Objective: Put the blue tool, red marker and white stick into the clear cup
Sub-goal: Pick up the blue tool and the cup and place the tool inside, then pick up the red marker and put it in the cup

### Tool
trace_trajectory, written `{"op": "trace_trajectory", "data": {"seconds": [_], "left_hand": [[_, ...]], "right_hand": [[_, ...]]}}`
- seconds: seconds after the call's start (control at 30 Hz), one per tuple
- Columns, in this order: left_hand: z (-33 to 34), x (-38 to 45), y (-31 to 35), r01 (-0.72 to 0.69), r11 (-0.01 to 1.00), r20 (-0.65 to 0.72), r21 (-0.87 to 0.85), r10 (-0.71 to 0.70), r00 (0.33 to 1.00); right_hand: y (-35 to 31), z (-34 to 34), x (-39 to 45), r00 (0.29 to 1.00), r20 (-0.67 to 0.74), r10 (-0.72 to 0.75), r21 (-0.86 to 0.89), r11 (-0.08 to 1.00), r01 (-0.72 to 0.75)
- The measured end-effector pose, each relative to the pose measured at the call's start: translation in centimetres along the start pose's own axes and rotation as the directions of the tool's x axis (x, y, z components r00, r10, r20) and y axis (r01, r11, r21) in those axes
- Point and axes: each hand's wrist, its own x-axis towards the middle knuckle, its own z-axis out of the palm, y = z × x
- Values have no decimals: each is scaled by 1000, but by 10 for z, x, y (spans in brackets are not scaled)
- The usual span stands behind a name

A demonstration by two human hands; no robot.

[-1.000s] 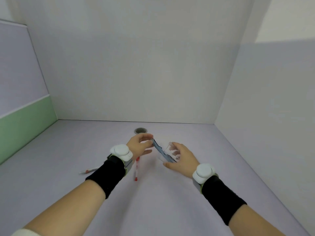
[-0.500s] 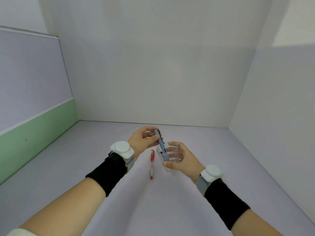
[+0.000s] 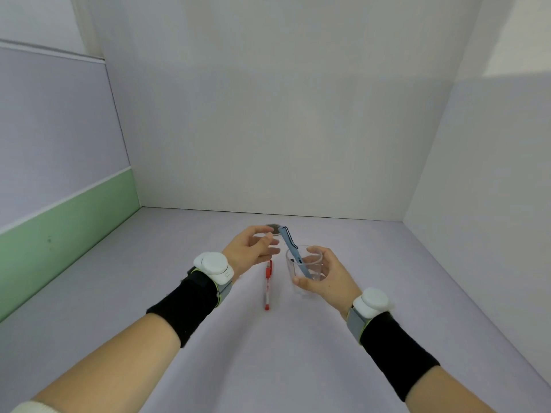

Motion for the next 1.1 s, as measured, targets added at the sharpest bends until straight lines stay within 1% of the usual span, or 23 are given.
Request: {"op": "trace_trajectory", "data": {"seconds": [0.07,0.17,0.4,0.53,0.67,0.83,0.97,1.1], "left_hand": [[-5,1,-5,38,999,-19,31,-37,999],[-10,1,-15,80,988,-29,134,-77,997],[-15,8,-36,101,920,-29,378,-98,995],[-14,10,-41,151,916,-54,372,-142,988],[-16,14,-48,194,859,-123,474,-154,980],[-14,17,-52,254,850,-155,461,-204,966],[-12,21,-52,290,848,-169,444,-238,956],[-12,28,-53,303,810,-160,502,-257,953]], "right_hand": [[4,-2,3,1000,-7,1,-10,1000,-1],[10,-3,6,1000,-27,8,-15,1000,-9],[16,-2,14,1000,-12,22,-42,999,-22],[21,-3,17,1000,8,18,-39,999,-18],[23,-2,18,999,33,16,-25,1000,-16],[26,-2,18,999,33,24,27,999,-25],[28,-4,21,997,66,30,48,998,-33],[30,-5,22,995,97,29,72,997,-36]]}}
